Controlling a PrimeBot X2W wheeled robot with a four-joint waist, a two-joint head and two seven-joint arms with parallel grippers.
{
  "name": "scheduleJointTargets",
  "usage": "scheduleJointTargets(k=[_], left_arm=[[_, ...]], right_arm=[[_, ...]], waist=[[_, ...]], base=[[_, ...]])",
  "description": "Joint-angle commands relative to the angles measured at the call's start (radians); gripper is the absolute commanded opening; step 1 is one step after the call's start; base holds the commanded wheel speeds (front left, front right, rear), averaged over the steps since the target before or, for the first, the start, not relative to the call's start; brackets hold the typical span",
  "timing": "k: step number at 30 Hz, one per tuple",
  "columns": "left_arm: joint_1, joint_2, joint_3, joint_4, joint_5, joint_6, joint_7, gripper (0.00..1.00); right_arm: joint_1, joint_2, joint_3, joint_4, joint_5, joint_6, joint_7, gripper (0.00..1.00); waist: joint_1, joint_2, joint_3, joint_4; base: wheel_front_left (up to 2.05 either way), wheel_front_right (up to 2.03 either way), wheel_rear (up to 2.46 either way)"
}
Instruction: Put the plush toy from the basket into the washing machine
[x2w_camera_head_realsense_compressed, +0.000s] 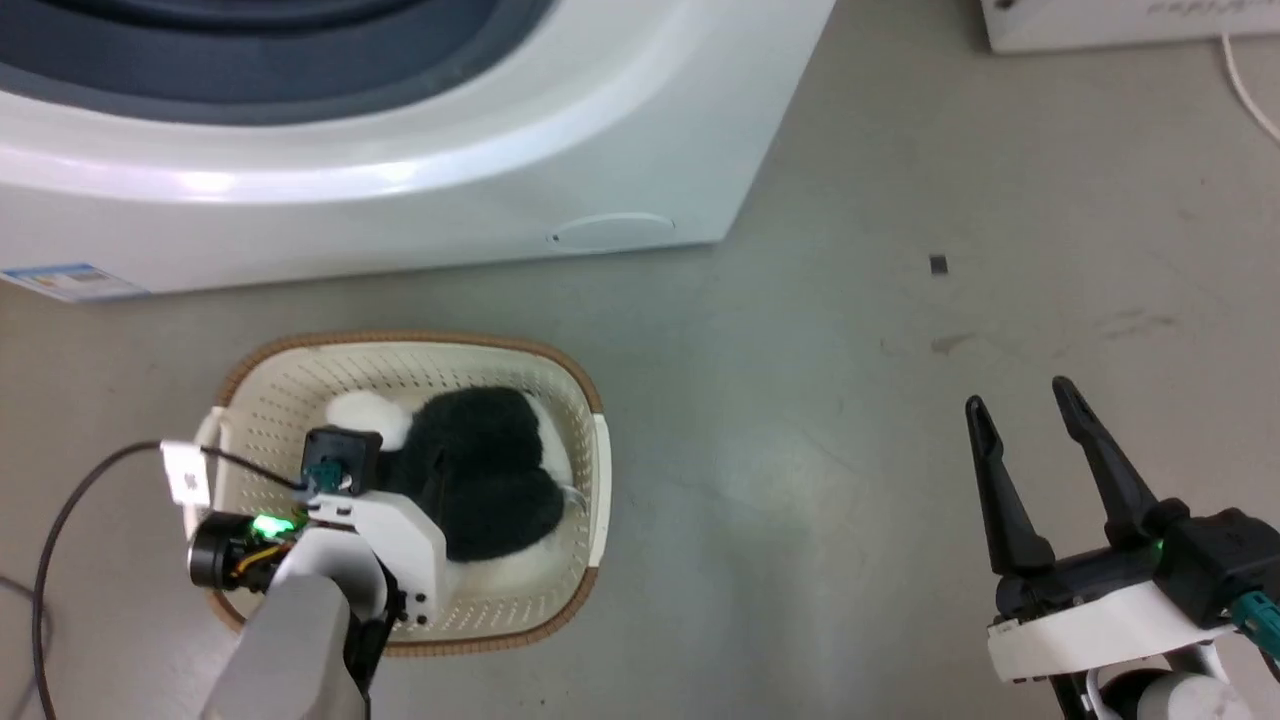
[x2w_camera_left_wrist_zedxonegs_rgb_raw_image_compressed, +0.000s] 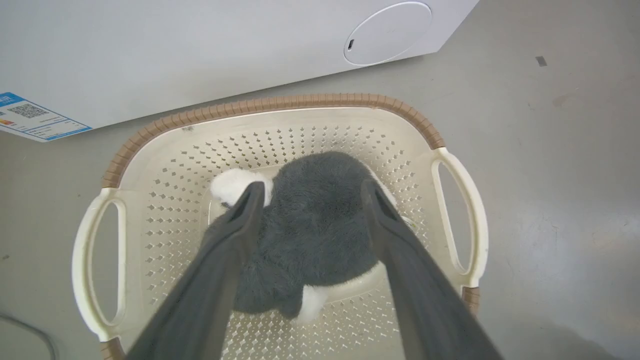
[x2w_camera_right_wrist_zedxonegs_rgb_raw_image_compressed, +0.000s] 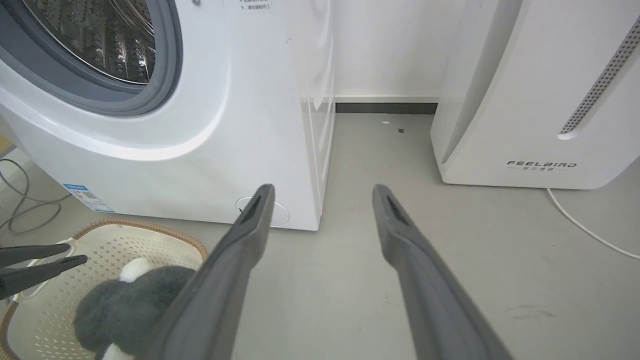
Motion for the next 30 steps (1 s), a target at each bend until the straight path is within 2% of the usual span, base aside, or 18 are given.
scheduleJointTargets(k=[1,16,30], left_arm=[[-0.029,0.01,-0.008,0.028,0.0,-0.006,0.004,1.0],[-0.216,0.101,-0.09,0.216,-0.003,-0.025,0.085,1.0],[-0.383,0.171,-0.243,0.345,-0.075,-0.042,0.131,1.0]], right_arm=[[-0.02,0.0,0.002,-0.009,0.009,-0.001,-0.008,1.0],[-0.06,0.0,0.026,-0.042,0.066,-0.001,-0.04,1.0],[-0.096,0.0,0.058,-0.066,0.118,-0.001,-0.071,1.0]], waist=[[-0.0001,0.0,0.029,-0.012],[-0.0001,0.0,0.209,-0.074],[-0.0001,0.0,0.379,-0.124]], base=[[0.0,0.0,0.0],[0.0,0.0,0.0],[0.0,0.0,0.0]])
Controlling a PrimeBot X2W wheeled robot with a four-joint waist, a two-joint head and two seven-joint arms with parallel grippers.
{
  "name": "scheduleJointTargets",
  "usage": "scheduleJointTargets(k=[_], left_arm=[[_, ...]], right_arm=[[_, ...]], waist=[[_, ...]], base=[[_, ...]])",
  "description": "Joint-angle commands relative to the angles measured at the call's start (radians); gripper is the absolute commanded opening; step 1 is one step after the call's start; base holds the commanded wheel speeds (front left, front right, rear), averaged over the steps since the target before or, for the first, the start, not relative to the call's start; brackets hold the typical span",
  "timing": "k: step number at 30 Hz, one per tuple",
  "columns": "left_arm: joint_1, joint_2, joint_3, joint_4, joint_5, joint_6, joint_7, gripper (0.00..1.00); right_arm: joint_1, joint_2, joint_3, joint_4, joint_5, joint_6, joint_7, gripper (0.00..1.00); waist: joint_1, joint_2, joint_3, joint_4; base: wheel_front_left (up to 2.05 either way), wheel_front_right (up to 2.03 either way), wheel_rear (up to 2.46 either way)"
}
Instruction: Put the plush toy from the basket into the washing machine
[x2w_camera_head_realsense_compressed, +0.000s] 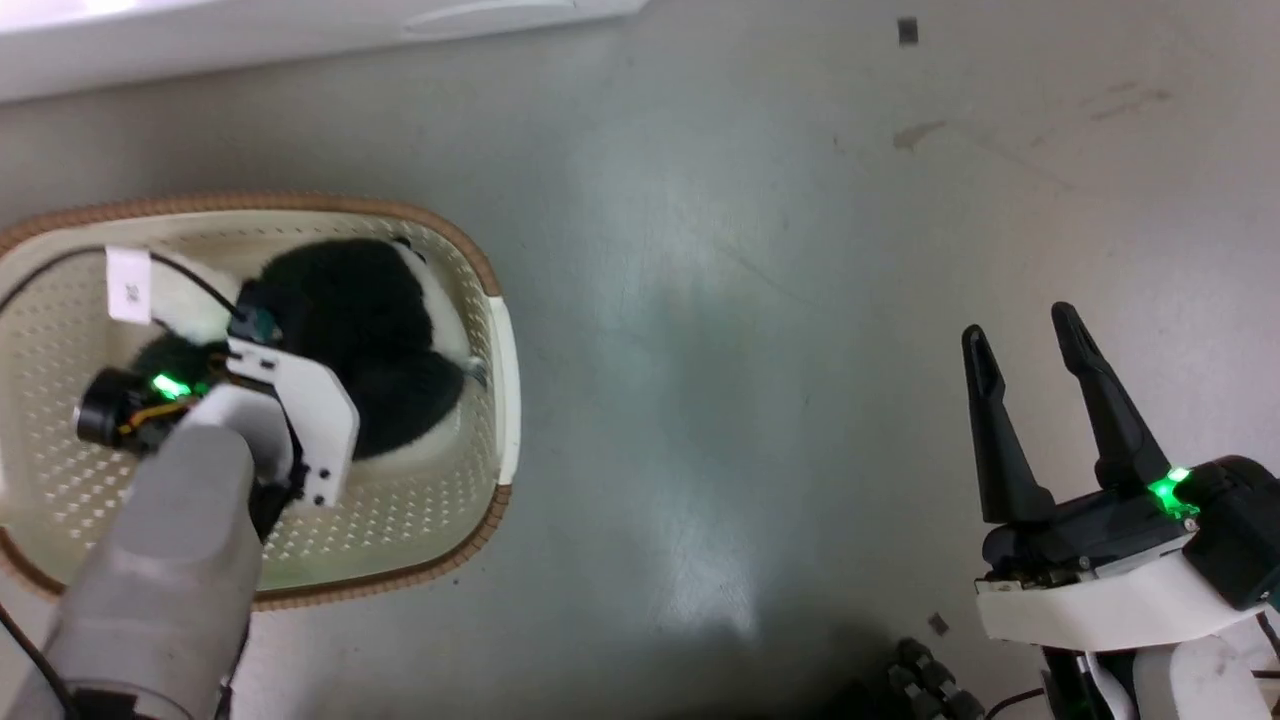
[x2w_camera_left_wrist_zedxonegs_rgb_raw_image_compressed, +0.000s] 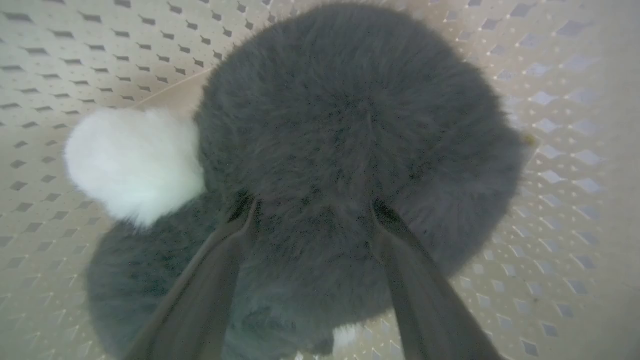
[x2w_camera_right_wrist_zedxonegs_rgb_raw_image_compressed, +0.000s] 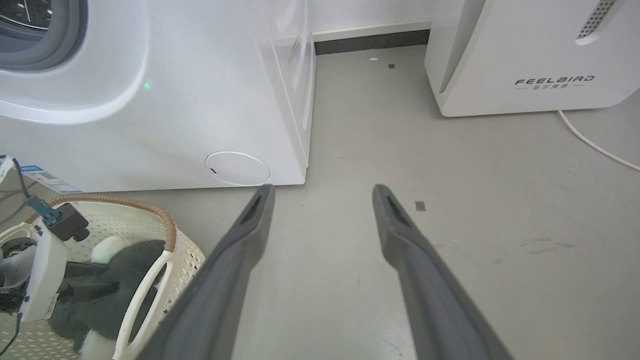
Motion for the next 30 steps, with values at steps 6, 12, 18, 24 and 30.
scheduleJointTargets(k=[6,12,18,24,30], left_arm=[[-0.103,0.06,-0.091,0.102,-0.055,-0.014,0.039,1.0],[-0.146,0.078,-0.146,0.165,-0.101,-0.02,0.06,0.49],[-0.123,0.073,-0.175,0.159,-0.164,-0.02,0.053,0.0],[-0.083,0.057,-0.182,0.162,-0.21,-0.02,-0.001,0.0],[-0.01,0.012,-0.173,0.173,-0.263,-0.02,-0.076,0.0]], right_arm=[[-0.042,0.0,0.018,-0.021,0.031,-0.001,-0.024,1.0],[-0.055,0.0,0.019,-0.025,0.045,-0.001,-0.037,1.0],[-0.063,0.0,0.012,-0.015,0.045,-0.001,-0.038,1.0],[-0.058,0.0,-0.001,0.003,0.031,-0.001,-0.038,1.0],[-0.04,0.0,-0.012,0.032,0.003,-0.001,-0.038,1.0]], waist=[[-0.0001,0.0,0.101,-0.036],[-0.0001,0.0,0.146,-0.048],[-0.0001,0.0,0.12,-0.042],[-0.0001,0.0,0.04,-0.027],[-0.0001,0.0,-0.095,-0.005]], base=[[0.0,0.0,0.0],[0.0,0.0,0.0],[0.0,0.0,0.0],[0.0,0.0,0.0],[0.0,0.0,0.0]])
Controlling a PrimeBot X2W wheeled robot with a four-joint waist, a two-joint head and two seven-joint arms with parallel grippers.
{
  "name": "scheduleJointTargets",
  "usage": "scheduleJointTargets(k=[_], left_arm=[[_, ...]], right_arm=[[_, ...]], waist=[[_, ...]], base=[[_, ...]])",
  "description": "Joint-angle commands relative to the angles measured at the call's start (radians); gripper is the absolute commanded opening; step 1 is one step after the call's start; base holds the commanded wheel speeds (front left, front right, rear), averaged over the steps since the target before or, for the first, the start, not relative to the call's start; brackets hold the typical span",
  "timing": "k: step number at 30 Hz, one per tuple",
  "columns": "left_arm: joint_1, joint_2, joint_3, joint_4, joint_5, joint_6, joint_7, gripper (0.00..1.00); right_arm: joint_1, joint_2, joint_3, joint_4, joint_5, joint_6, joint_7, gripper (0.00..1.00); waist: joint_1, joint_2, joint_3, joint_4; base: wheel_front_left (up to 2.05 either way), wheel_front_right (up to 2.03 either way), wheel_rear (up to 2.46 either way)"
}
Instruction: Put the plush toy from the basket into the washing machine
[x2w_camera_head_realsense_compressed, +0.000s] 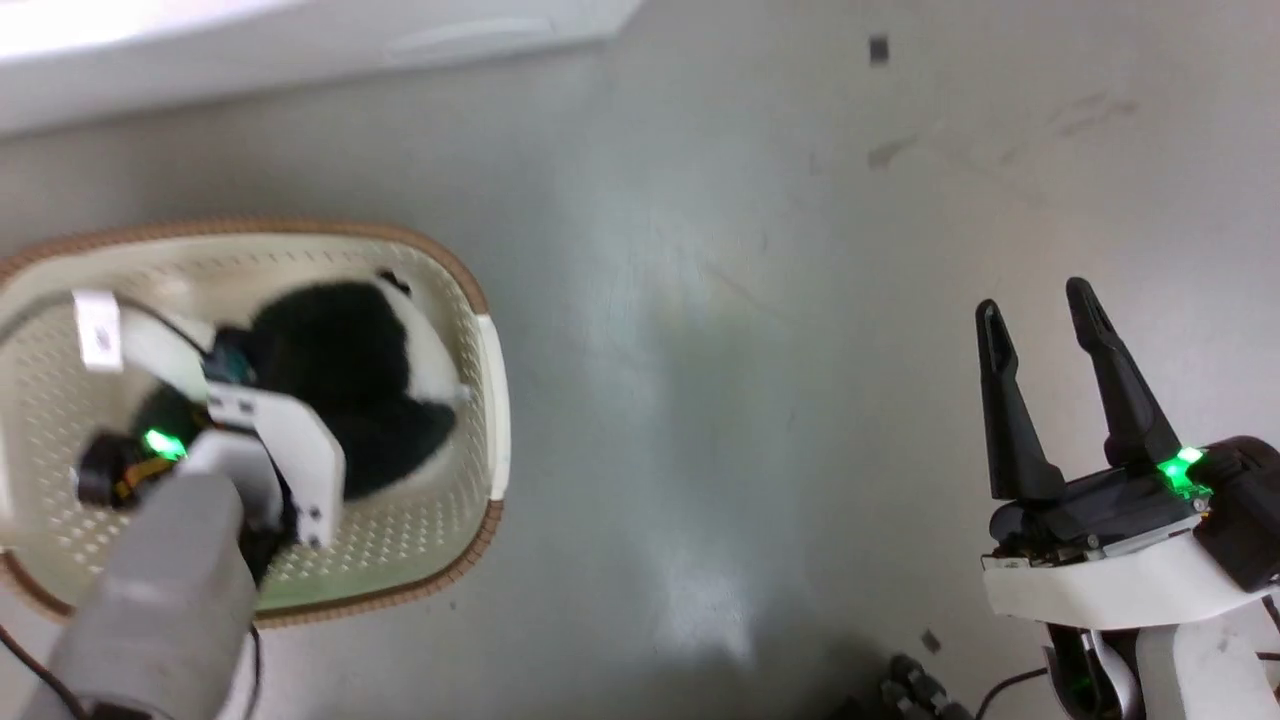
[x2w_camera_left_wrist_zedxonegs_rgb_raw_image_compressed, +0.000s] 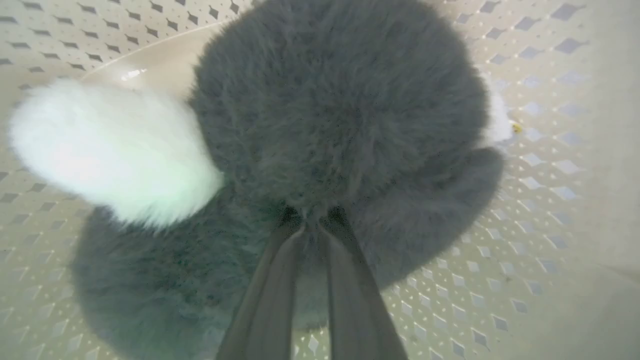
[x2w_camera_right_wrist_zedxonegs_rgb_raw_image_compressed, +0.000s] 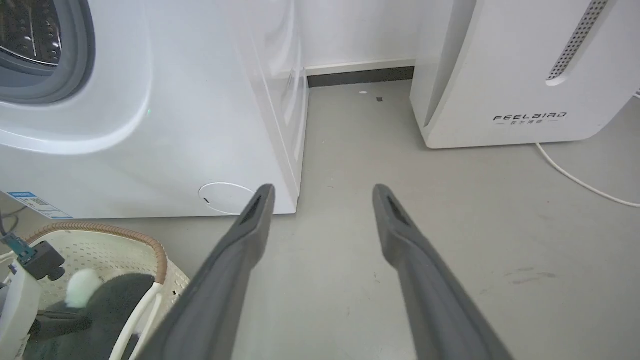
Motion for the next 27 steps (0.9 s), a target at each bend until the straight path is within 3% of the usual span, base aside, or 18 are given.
scheduleJointTargets(k=[1,12,18,23,27], left_arm=[[0.04,-0.013,0.001,0.011,-0.016,0.004,-0.024,0.0],[0.186,-0.087,0.001,0.0,-0.086,0.004,-0.21,0.0],[0.252,-0.107,-0.003,-0.056,-0.102,0.004,-0.261,0.0],[0.301,-0.111,0.021,-0.153,-0.096,0.011,-0.265,0.0],[0.377,-0.104,0.072,-0.31,-0.064,0.038,-0.266,0.0]], right_arm=[[0.007,0.0,-0.007,0.009,-0.01,-0.001,-0.004,1.0],[0.078,0.0,-0.015,0.051,-0.061,-0.001,-0.004,1.0],[0.123,0.0,-0.017,0.068,-0.08,-0.001,-0.004,1.0],[0.146,0.0,-0.018,0.074,-0.089,-0.001,-0.004,1.0],[0.16,0.0,-0.023,0.074,-0.09,-0.001,-0.004,1.0]], waist=[[-0.0001,0.0,-0.099,0.022],[-0.0001,0.0,-0.351,0.084],[-0.0001,0.0,-0.453,0.121],[-0.0001,0.0,-0.505,0.144],[-0.0001,0.0,-0.538,0.163]], base=[[0.0,0.0,0.0],[0.0,0.0,0.0],[0.0,0.0,0.0],[0.0,0.0,0.0],[0.0,0.0,0.0]])
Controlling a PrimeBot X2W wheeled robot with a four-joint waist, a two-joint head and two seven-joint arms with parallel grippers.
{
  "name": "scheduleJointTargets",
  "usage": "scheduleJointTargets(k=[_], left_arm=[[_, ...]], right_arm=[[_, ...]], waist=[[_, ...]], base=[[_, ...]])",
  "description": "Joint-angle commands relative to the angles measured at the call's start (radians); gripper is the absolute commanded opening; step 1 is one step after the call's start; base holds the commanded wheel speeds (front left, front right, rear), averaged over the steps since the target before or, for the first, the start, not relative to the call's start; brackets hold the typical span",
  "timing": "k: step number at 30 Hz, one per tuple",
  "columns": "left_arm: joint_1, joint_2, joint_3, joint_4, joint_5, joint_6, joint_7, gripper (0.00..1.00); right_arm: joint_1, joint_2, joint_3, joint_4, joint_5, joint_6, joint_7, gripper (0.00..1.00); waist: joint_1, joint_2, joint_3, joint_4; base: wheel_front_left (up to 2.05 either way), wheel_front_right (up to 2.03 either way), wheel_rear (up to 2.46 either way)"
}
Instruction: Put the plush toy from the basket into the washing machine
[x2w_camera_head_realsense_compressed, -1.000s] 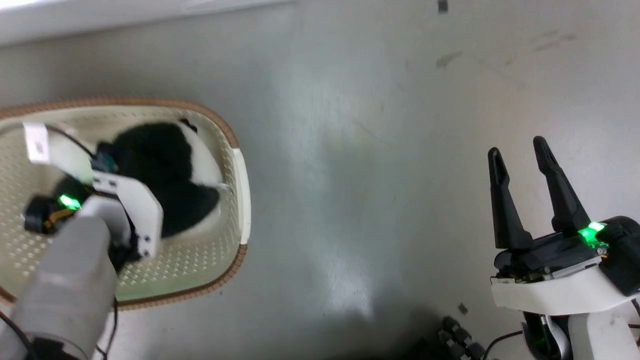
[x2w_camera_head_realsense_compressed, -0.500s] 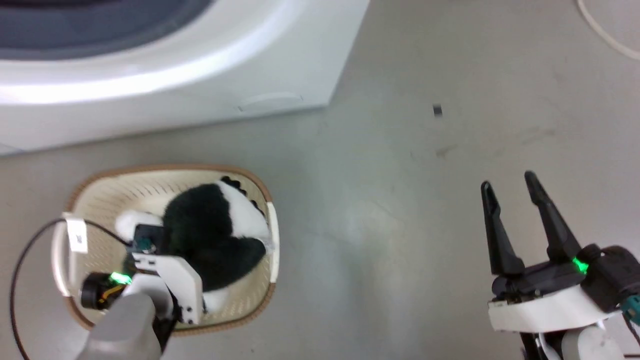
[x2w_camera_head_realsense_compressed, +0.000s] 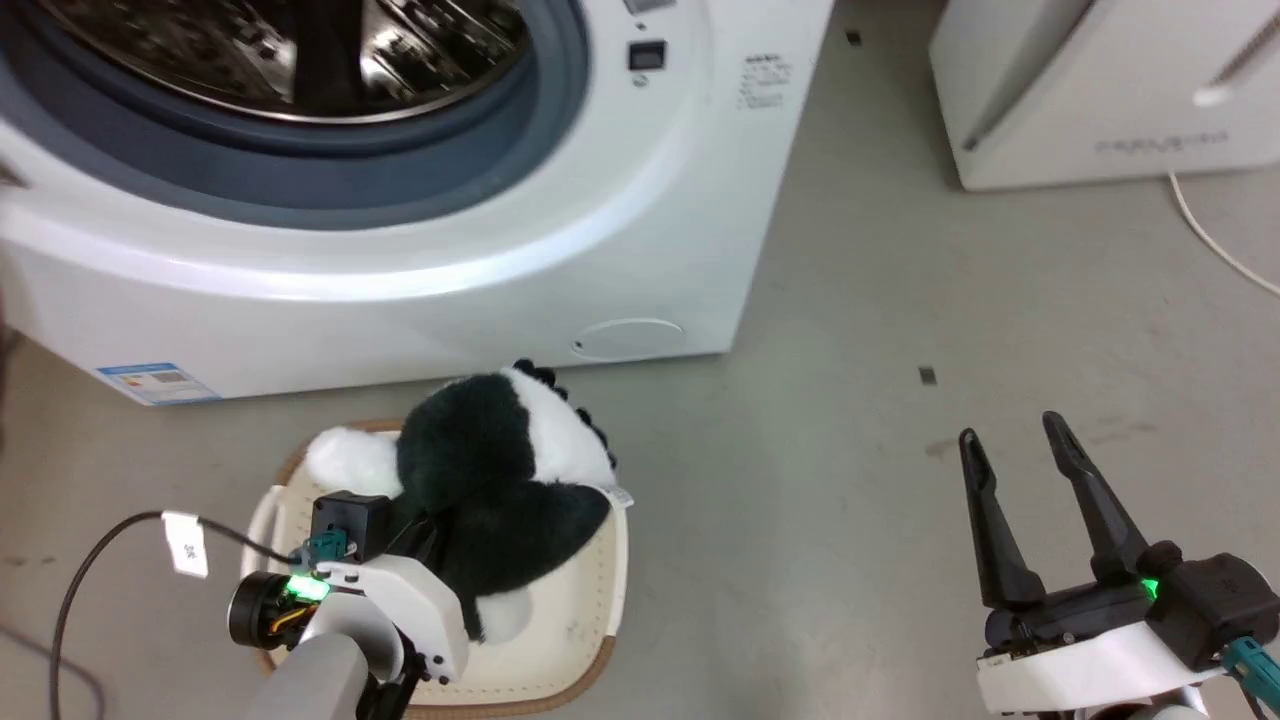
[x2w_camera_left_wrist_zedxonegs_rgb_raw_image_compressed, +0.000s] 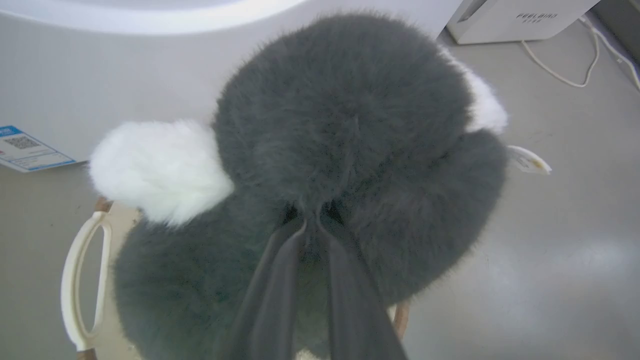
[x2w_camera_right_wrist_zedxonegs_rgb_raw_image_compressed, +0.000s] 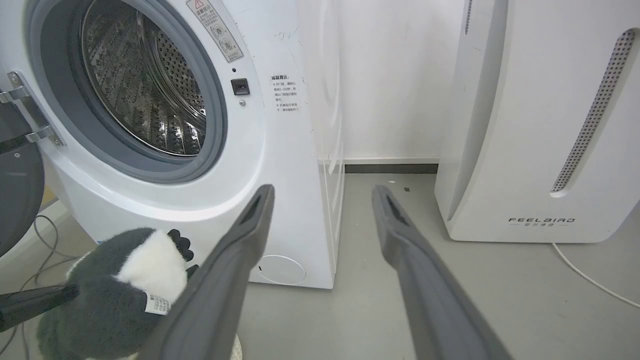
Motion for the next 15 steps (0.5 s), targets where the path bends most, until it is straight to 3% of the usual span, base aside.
scheduleJointTargets(k=[1,10,15], left_arm=[[0.024,0.005,0.017,-0.04,0.014,0.009,-0.007,0.0],[0.17,-0.005,0.17,-0.385,0.124,0.044,-0.007,0.0],[0.21,-0.012,0.264,-0.561,0.189,0.043,-0.007,0.0]], right_arm=[[0.01,0.0,-0.004,0.0,-0.007,-0.001,-0.004,1.0],[0.031,0.0,-0.005,0.004,-0.013,-0.001,-0.004,1.0],[0.036,0.0,-0.004,0.0,-0.016,-0.001,-0.004,1.0]], waist=[[0.0001,0.0,-0.027,0.024],[0.0001,0.0,-0.057,0.042],[0.0001,0.0,-0.059,0.036]], base=[[0.0,0.0,0.0],[0.0,0.0,0.0],[0.0,0.0,0.0]])
